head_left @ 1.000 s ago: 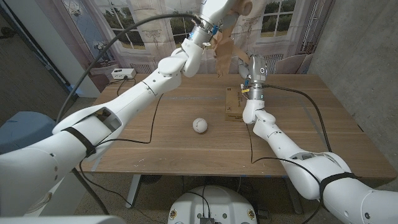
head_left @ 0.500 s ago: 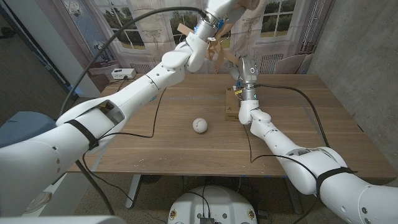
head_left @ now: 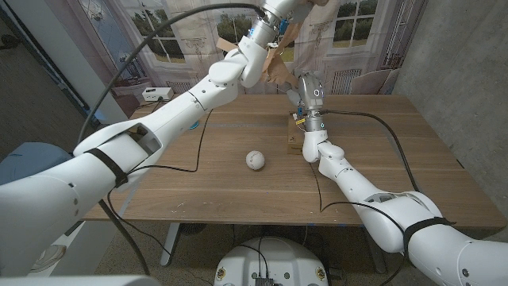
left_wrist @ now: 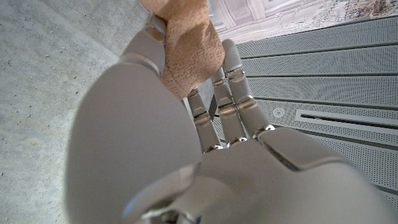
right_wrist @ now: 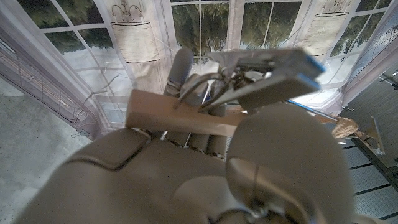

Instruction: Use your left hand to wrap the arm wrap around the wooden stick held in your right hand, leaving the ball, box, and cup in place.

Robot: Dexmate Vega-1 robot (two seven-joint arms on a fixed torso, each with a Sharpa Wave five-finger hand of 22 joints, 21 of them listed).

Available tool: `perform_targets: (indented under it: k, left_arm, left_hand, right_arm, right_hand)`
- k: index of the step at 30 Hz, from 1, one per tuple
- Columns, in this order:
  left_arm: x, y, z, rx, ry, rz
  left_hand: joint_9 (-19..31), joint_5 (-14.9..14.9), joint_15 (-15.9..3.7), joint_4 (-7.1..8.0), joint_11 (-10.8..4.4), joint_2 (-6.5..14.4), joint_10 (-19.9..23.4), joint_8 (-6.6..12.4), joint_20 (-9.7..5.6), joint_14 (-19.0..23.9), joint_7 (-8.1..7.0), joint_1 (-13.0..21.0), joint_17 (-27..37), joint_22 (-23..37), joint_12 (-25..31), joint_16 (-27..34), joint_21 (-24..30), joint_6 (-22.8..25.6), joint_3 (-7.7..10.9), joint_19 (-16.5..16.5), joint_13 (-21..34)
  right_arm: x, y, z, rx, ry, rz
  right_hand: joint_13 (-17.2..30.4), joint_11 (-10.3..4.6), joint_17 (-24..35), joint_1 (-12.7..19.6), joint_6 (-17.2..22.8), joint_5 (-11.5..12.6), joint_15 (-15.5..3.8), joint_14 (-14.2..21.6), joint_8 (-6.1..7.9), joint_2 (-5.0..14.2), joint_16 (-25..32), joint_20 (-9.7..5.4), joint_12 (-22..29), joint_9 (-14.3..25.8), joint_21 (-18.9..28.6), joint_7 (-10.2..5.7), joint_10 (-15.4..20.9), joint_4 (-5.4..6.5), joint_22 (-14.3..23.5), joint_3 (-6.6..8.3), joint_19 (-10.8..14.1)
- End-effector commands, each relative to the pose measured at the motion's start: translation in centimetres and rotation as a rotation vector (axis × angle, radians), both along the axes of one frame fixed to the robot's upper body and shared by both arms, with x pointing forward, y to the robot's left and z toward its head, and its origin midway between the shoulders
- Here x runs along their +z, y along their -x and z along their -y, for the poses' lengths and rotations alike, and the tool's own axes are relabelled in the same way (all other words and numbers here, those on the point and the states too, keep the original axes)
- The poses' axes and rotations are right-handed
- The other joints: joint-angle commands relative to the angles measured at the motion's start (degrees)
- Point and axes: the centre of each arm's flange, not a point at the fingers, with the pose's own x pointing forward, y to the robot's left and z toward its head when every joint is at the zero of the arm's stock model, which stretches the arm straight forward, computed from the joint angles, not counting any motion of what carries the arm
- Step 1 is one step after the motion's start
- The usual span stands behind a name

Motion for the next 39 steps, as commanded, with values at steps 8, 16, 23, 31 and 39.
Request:
perform_targets:
  k: [8, 16, 23, 31, 39]
  left_arm:
    - [-0.2, -1.6, -3.5, 0.105, 0.105, -0.04]
    - [-0.2, -2.2, -5.1, 0.143, 0.16, -0.038]
    - [0.3, -2.9, -6.3, 0.19, 0.204, -0.032]
    - [1.1, -4.3, -7.5, 0.223, 0.243, -0.061]
    - [1.4, -5.7, -8.4, 0.239, 0.263, -0.092]
  left_hand:
    - [0.3, 0.3, -14.92, 2.47, -0.07, 9.8, 0.4, 0.0, -10.23, 10.3, 6.8, 8.7, 0.7, 0.3, -0.1, 0.3, -0.1, 8.5, 8.07, 1.6, 0.3]
    - [0.4, 0.3, -14.9, 2.5, 0.11, 9.8, 0.7, -0.12, -10.23, 10.4, 6.8, 8.6, 0.8, 0.3, -0.1, 0.3, -0.1, 8.4, 8.06, 1.6, 0.3]
    - [0.4, 0.3, -14.96, 2.47, 0.06, 9.8, 0.6, -0.16, -10.22, 10.4, 6.83, 8.7, 0.8, 0.3, -0.1, 0.2, 0.0, 8.5, 8.1, 1.6, 0.4]
    - [0.4, 0.3, -14.93, 2.45, 0.14, 9.8, 0.7, -0.28, -10.24, 10.5, 6.77, 8.7, 0.8, 0.3, -0.2, 0.1, 0.0, 8.5, 8.09, 1.6, 0.4]
    - [0.4, 0.3, -14.91, 2.46, 0.17, 9.8, 0.8, -0.31, -10.24, 10.5, 6.77, 8.7, 0.8, 0.3, -0.3, 0.0, 0.0, 8.5, 8.1, 1.6, 0.3]
  right_arm:
    - [-0.8, 0.6, 1.8, -0.014, -0.05, 0.01]
    - [-0.6, 0.8, 2.8, -0.018, -0.09, 0.017]
    - [-0.5, 1.1, 3.2, 0.005, -0.102, 0.029]
    - [-0.3, 1.7, 3.4, 0.056, -0.112, 0.047]
    - [-0.3, 2.4, 3.3, 0.114, -0.101, 0.071]
  right_hand:
    - [-0.3, -0.05, 2.7, -8.1, 0.0, 0.2, -3.52, 0.3, 0.65, 8.58, 0.4, -4.61, 0.1, 0.1, 0.2, -0.02, 0.1, 0.44, 0.0, 0.07, -0.1]
    - [-0.3, -0.13, 2.7, -8.2, -0.1, 0.2, -3.52, 0.3, 0.76, 8.57, 0.4, -4.66, 0.0, -0.1, 0.2, 0.05, 0.1, 0.46, 0.0, 0.07, -0.2]
    - [0.0, 0.01, 2.7, -8.2, 0.0, 0.2, -3.52, 0.3, 0.82, 8.58, 0.4, -4.62, 0.2, -0.4, 0.1, 0.05, 0.1, 0.46, 0.0, 0.09, -0.2]
    - [0.1, -0.15, 2.7, -8.2, -0.2, 0.2, -3.53, 0.3, 1.09, 8.56, 0.4, -4.75, 0.2, -0.2, 0.1, -0.06, 0.1, 0.47, 0.0, 0.1, -0.1]
    - [0.5, -0.22, 2.7, -8.3, -0.2, 0.2, -3.53, 0.3, 1.07, 8.56, 0.4, -5.03, 0.6, -0.5, 0.1, 0.11, 0.1, 0.51, 0.0, 0.13, 0.1]
